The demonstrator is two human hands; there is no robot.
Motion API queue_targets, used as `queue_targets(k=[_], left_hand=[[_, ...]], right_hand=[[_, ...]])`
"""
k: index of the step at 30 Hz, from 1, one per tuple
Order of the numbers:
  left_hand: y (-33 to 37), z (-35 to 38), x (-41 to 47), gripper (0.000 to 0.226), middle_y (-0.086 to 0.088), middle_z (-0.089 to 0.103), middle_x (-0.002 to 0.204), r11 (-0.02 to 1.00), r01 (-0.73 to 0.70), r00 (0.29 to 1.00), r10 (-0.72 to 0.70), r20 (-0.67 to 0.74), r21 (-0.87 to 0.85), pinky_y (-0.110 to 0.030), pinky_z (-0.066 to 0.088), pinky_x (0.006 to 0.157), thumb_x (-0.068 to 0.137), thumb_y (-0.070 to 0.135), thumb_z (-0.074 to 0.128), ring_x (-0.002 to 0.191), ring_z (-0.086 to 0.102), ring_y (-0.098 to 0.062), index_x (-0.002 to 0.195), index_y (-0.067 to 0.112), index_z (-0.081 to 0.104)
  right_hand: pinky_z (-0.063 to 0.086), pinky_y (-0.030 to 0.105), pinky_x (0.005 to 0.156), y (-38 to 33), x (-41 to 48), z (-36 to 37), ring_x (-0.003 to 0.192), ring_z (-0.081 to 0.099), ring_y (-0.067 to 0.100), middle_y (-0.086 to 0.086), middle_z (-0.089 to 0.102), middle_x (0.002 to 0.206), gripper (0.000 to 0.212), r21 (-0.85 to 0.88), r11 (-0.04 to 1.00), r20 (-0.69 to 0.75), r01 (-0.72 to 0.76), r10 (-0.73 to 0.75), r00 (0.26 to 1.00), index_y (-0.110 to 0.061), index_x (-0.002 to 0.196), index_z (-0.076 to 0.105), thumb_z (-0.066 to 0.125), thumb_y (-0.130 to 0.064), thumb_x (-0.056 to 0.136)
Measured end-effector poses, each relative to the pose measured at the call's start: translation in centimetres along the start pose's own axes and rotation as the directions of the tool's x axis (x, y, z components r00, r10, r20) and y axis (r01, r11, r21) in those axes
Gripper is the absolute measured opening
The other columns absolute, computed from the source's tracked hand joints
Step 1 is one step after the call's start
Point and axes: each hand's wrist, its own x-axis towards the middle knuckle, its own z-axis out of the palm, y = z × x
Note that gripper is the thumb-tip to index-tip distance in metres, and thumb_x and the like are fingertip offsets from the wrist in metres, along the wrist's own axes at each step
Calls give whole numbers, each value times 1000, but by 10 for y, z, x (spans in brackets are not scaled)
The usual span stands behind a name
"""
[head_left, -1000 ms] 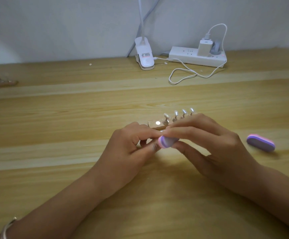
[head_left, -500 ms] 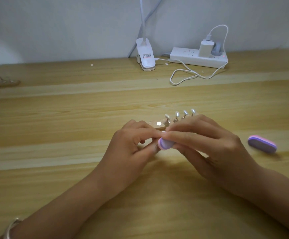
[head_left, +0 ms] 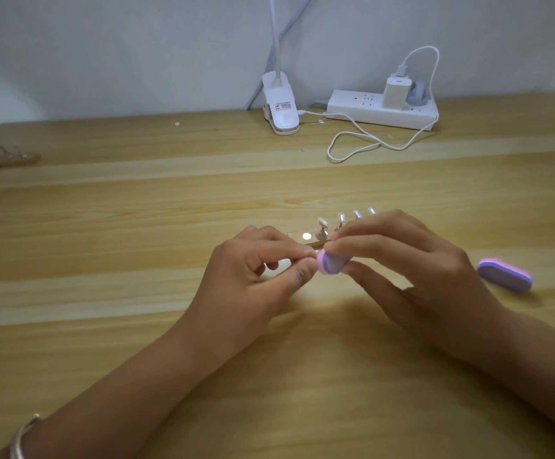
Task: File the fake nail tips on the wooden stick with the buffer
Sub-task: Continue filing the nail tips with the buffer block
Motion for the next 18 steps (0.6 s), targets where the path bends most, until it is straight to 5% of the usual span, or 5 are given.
queue_targets(k=[7,12,18], left_hand=[[-1,0,0,20,5,71,79,996,34,998,-29,52,-88,-27,43,66,81,23,68,74,57,-22,95,14,79],[0,0,-1,19,-6,73,81,987,47,997,-36,71,-156,-52,47,64,86,24,65,74,59,-42,98,15,78],[0,2,-1,13,-4,73,78,985,68,995,-57,77,-156,-47,51,66,90,20,66,70,62,-35,89,14,78]], right_hand=[[52,35,90,0,-1,-2,99,67,23,9,70,106,12,41,999,-14,11,-10,1000,0,103,74,66,-2,95],[52,34,91,-8,0,0,99,68,24,9,70,107,15,74,997,-13,3,-2,1000,-2,106,74,69,-1,91],[54,38,90,-1,1,-6,100,68,25,10,70,103,14,63,997,-29,-51,53,998,-1,105,73,67,-9,94]])
